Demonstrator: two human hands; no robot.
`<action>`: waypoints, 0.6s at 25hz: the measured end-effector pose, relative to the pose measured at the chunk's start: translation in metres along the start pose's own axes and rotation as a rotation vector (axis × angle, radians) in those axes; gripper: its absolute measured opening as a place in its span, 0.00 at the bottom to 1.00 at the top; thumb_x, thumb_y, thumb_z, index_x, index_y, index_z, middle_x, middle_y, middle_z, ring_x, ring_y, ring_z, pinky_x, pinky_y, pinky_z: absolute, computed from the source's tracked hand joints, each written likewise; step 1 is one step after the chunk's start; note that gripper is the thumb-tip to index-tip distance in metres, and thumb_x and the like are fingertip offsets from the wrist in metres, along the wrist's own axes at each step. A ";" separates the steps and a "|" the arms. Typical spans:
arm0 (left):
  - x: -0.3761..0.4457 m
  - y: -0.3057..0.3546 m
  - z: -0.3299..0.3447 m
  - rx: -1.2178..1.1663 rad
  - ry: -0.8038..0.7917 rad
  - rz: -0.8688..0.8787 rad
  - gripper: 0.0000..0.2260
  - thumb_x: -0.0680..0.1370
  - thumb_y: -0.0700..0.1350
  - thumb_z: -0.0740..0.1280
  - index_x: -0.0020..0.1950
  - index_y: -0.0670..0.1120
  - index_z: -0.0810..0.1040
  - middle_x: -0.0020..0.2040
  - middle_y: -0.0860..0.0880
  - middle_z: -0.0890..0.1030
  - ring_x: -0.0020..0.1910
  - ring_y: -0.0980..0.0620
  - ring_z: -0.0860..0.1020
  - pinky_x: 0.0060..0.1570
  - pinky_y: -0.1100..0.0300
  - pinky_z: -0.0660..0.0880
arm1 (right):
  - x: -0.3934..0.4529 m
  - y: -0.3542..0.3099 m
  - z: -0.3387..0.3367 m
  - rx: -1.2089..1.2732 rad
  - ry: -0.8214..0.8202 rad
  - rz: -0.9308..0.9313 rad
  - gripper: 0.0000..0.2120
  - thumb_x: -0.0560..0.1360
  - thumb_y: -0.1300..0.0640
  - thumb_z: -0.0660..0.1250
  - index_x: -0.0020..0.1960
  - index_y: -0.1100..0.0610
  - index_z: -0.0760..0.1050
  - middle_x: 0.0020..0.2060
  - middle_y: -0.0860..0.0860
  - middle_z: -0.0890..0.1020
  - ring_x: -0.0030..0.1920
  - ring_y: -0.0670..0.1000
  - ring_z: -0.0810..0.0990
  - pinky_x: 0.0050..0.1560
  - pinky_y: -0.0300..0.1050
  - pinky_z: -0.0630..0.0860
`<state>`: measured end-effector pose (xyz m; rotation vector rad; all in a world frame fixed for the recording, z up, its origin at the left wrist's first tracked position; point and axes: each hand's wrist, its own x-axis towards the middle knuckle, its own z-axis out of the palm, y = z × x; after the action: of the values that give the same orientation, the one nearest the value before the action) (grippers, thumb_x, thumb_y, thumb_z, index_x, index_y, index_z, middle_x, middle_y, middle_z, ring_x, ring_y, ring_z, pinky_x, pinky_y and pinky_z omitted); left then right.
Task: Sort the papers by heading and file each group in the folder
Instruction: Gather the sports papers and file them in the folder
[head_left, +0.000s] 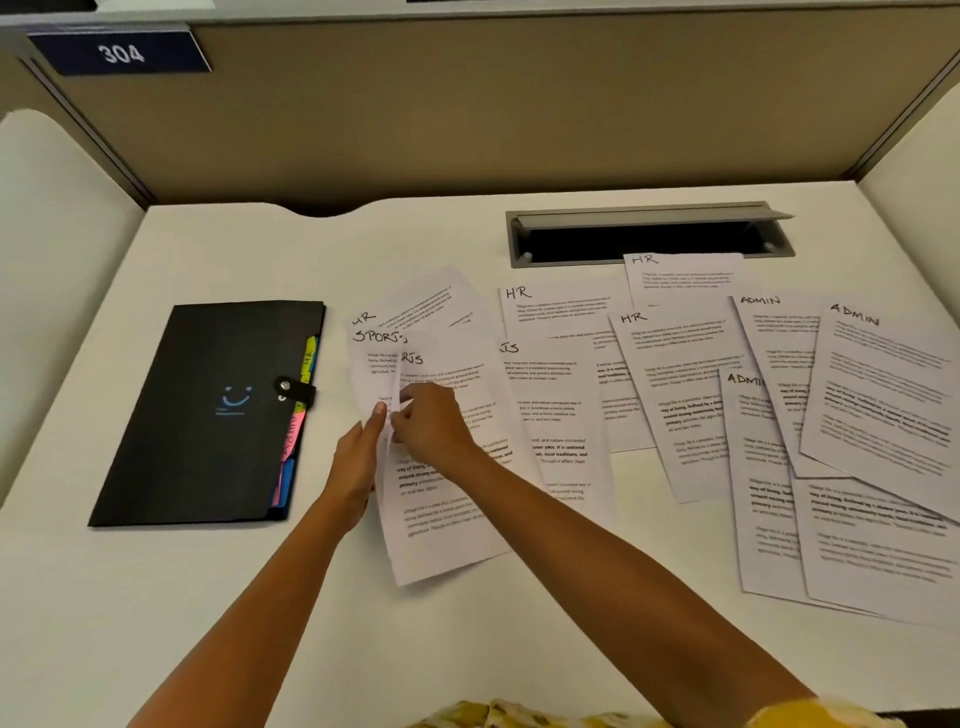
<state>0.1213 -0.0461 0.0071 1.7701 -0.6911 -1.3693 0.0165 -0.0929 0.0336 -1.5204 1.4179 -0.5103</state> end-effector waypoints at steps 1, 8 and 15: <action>-0.001 -0.001 -0.001 -0.002 -0.009 0.008 0.19 0.79 0.61 0.57 0.67 0.56 0.72 0.53 0.49 0.83 0.47 0.43 0.84 0.42 0.49 0.82 | -0.001 -0.001 0.004 0.030 -0.002 -0.009 0.12 0.76 0.61 0.66 0.58 0.60 0.79 0.49 0.58 0.85 0.47 0.55 0.85 0.50 0.49 0.82; 0.004 -0.008 -0.018 0.036 -0.031 0.063 0.13 0.79 0.43 0.65 0.64 0.49 0.75 0.57 0.47 0.82 0.48 0.47 0.83 0.43 0.50 0.82 | -0.018 0.037 -0.046 0.155 0.190 0.026 0.16 0.76 0.59 0.68 0.63 0.56 0.75 0.55 0.52 0.82 0.50 0.49 0.81 0.50 0.43 0.80; 0.009 -0.002 -0.026 0.000 -0.050 0.089 0.13 0.80 0.41 0.64 0.64 0.49 0.76 0.56 0.49 0.82 0.50 0.47 0.83 0.46 0.47 0.82 | -0.040 0.114 -0.104 -0.300 0.418 0.582 0.48 0.63 0.46 0.80 0.73 0.54 0.56 0.71 0.57 0.60 0.70 0.61 0.61 0.67 0.61 0.65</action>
<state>0.1485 -0.0457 0.0032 1.6901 -0.7874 -1.3574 -0.1378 -0.0777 -0.0030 -1.1704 2.2442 -0.2645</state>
